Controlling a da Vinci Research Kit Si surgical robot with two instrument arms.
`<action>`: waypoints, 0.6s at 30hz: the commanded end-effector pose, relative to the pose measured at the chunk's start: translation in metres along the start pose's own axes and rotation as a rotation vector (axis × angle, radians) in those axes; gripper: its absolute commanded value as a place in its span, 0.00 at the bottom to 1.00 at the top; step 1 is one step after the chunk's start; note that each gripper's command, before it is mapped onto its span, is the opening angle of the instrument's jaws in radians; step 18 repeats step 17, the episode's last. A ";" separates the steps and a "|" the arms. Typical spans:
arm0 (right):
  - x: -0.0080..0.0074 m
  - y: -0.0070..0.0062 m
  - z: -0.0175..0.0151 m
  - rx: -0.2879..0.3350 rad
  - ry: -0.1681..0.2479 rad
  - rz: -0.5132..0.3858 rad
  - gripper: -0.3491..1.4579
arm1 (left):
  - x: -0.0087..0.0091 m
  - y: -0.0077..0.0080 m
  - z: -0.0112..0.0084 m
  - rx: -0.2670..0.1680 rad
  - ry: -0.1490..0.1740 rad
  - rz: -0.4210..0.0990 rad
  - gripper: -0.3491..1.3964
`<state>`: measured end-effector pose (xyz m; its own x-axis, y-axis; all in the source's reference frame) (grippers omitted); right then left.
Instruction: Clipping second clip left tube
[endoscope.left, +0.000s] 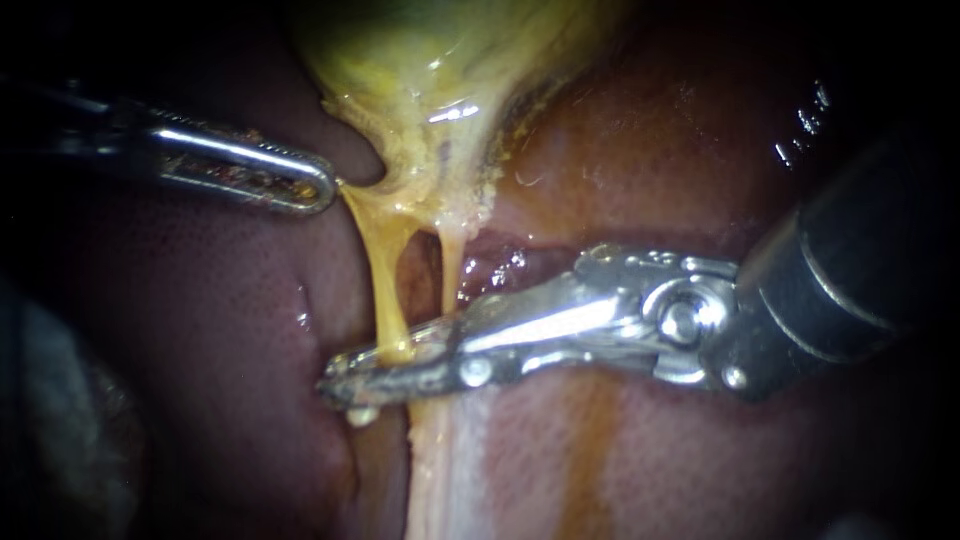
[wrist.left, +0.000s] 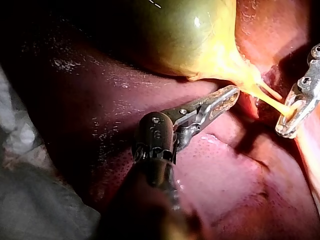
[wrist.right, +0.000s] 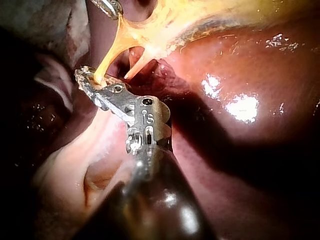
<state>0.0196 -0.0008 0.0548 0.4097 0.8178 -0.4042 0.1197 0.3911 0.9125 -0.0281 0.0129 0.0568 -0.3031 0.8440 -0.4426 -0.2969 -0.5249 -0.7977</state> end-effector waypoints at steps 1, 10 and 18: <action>0.0002 -0.0001 -0.0001 -0.005 -0.004 0.012 0.00 | 0.0000 0.0000 0.0000 -0.002 -0.001 0.000 0.00; 0.0015 -0.0005 -0.0010 -0.010 -0.016 0.032 0.00 | 0.0000 0.0000 0.0000 -0.002 -0.001 0.000 0.00; 0.0014 -0.0004 -0.0010 -0.010 -0.016 0.032 0.00 | 0.0000 0.0000 0.0000 -0.002 -0.001 0.000 0.00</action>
